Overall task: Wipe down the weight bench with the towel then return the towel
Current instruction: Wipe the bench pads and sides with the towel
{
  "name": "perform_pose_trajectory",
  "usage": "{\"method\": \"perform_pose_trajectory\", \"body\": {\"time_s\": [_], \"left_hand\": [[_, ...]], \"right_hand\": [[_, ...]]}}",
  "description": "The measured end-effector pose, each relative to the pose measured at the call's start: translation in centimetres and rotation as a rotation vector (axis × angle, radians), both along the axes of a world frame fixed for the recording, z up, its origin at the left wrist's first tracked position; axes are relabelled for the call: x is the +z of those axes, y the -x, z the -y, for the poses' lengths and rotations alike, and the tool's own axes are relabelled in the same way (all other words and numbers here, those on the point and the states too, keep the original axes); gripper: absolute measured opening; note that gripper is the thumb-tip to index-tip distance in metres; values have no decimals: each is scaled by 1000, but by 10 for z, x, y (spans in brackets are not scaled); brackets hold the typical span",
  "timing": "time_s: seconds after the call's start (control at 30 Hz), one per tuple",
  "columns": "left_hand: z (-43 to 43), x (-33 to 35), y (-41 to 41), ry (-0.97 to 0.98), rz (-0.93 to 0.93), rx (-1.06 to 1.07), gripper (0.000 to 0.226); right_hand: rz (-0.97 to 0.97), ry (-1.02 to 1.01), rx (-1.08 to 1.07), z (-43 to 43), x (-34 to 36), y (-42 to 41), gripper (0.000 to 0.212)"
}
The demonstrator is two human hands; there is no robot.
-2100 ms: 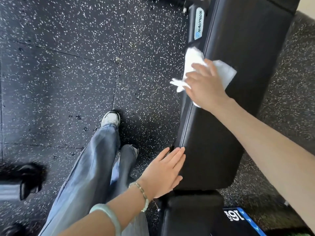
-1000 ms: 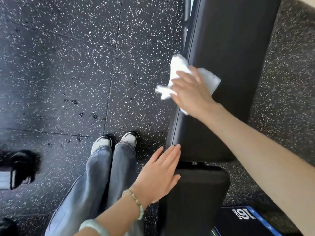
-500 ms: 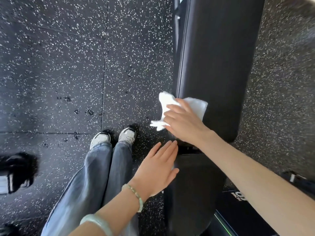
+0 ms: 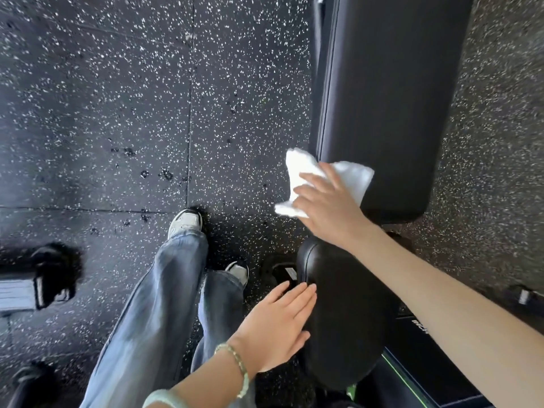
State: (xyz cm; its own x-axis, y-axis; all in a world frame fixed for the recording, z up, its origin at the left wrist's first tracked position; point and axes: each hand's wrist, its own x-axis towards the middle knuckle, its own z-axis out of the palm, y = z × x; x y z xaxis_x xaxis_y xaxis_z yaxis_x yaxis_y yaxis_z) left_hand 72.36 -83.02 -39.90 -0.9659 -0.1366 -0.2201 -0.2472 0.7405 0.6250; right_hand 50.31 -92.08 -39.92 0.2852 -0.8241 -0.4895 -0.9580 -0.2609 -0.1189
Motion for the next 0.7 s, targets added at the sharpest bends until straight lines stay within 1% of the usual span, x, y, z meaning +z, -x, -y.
{"method": "perform_pose_trajectory", "body": {"time_s": [0.1,0.13,0.3,0.4,0.43,0.5,0.57,0.67,0.7], "left_hand": [[-16,1,-3,-8,13,29,60],[-21,1,-3,-13,19,36,60],[-57,2,-8,-40,51,52,61],[-73,2,-14,-41,68,74,62],[-77,1,-16,-33,70,88,62],[-84,1,-19,-41,92,103,63],[-94,2,-20,-41,94,119,64],[-108,6,-19,-49,67,129,63],[-111,7,-18,-41,56,138,63]], "right_hand": [[15,26,178,-9,0,5,6],[15,59,191,-6,-1,9,6],[60,134,9,-1,-7,-4,14],[91,72,70,-39,-4,-18,17],[92,55,70,-55,-2,-22,14],[92,28,1,-83,3,-29,5],[114,-11,-25,-102,5,-39,12],[131,-64,114,-130,9,-57,12],[126,-98,163,-140,9,-62,16]]}}
